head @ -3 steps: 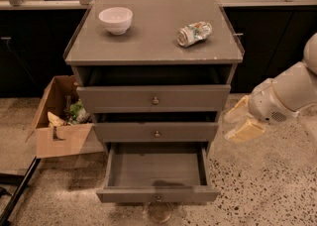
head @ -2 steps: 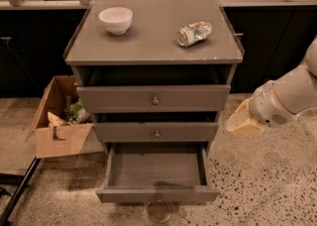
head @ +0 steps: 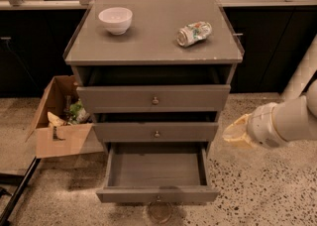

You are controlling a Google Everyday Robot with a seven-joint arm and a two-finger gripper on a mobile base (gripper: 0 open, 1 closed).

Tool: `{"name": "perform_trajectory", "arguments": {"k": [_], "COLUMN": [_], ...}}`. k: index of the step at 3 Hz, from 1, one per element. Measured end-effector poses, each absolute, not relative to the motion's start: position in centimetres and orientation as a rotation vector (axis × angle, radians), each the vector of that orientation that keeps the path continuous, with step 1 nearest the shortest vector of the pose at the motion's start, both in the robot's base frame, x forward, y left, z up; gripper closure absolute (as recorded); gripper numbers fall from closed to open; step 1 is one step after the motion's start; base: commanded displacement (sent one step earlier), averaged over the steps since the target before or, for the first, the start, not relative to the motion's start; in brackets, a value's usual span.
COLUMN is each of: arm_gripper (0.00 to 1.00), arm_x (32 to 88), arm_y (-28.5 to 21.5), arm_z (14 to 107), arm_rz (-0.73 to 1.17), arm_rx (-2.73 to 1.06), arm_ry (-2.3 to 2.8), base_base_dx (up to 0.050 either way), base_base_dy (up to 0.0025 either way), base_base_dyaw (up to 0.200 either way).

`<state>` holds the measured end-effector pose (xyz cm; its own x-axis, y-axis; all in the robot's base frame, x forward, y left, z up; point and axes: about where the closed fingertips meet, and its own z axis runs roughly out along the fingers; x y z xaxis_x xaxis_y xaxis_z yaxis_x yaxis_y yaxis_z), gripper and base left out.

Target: Close bottom drawer

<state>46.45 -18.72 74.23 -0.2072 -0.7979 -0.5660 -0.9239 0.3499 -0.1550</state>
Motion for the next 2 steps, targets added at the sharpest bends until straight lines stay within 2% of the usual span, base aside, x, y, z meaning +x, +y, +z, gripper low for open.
{"name": "perform_trajectory", "arguments": {"k": [1, 2], "arm_gripper": [1.00, 1.00], "arm_x": [46.5, 46.4], "arm_y": [-18.5, -18.0], "arm_z": [72.4, 70.3], "arm_rz": [0.206, 0.229], "arm_rx": [-1.440, -1.423], "arm_ry": [2.055, 2.057], "base_base_dx": [0.000, 0.000], "base_base_dy": [0.00000, 0.00000], "base_base_dyaw": [0.000, 0.000]}}
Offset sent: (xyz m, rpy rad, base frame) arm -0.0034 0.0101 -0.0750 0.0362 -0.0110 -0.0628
